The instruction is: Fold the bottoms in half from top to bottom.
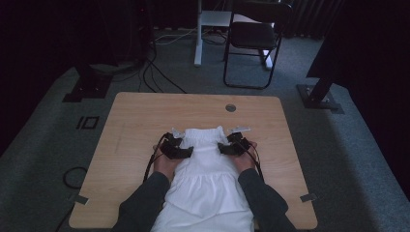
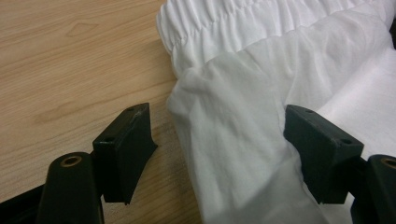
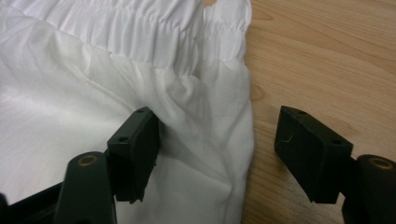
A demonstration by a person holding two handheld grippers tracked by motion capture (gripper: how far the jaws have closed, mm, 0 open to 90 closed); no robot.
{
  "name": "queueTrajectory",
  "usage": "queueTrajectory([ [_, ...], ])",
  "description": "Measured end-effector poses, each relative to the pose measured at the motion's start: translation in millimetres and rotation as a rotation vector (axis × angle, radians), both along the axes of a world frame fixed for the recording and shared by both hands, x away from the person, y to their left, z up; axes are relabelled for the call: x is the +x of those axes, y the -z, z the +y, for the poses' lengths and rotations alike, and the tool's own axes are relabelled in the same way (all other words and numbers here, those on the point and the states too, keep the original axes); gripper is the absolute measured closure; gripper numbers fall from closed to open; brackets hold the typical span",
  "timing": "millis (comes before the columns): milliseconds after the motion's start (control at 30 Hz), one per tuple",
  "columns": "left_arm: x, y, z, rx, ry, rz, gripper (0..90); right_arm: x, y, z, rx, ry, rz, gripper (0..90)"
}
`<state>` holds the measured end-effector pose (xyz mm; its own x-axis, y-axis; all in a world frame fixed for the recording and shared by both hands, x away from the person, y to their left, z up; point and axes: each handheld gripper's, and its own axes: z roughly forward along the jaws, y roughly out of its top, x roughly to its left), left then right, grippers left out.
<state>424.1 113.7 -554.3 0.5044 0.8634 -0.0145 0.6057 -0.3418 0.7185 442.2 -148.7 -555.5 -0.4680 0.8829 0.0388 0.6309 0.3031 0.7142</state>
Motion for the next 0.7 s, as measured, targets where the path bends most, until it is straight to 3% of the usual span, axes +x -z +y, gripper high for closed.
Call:
queueTrajectory([
  [233, -3.0, -1.1, -6.0, 0.004, 0.01, 0.006, 28.0, -5.4, 0.5, 10.4, -0.01, -0.089, -0.007, 29.6],
  [300, -4.6, -2.8, -7.6, 0.002, 0.027, 0.014, 37.1, -5.6, 0.0, 11.9, -0.017, -0.091, -0.006, 32.6],
  [400, -5.7, -5.4, -9.7, -0.007, 0.054, 0.037, 51.7, -5.1, -4.5, 11.2, -0.015, -0.094, 0.015, 62.1],
  [500, -3.8, -6.6, -9.6, -0.052, 0.086, 0.078, 70.0, -3.2, -6.8, 12.2, -0.003, -0.115, 0.043, 81.7],
  [567, -2.0, -6.7, -10.1, -0.058, 0.107, 0.082, 77.8, -3.4, -6.1, 14.2, -0.024, -0.121, 0.015, 83.9],
  [633, 1.4, -9.0, -12.7, -0.038, 0.108, 0.081, 82.6, -3.8, -5.1, 16.5, -0.042, -0.113, -0.016, 84.6],
  [700, 6.6, -13.3, -13.0, -0.025, 0.106, 0.074, 84.1, -1.6, -6.4, 15.0, -0.029, -0.109, -0.024, 84.6],
])
